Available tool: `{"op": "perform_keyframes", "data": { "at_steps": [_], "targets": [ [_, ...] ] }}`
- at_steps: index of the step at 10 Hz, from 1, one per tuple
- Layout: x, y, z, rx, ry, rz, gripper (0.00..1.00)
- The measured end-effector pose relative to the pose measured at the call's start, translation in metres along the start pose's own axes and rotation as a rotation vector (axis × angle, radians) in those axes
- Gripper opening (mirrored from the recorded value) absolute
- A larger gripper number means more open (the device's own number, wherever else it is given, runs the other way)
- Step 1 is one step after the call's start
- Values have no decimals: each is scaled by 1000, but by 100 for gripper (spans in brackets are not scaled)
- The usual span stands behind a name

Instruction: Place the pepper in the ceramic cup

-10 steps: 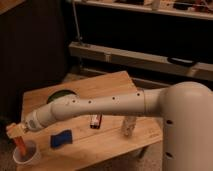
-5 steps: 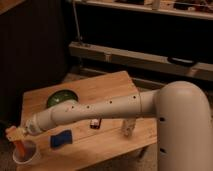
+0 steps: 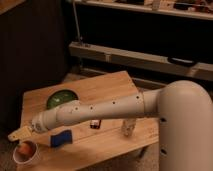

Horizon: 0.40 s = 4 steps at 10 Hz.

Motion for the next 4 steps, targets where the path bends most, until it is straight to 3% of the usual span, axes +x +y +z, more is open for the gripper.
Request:
{"op": "perform_keyframes", "data": {
  "at_steps": [2, 4],
  "targets": [
    [1, -3, -11, -13, 10, -17, 70],
    [-4, -16, -26, -9, 39, 17, 70]
  ]
}}
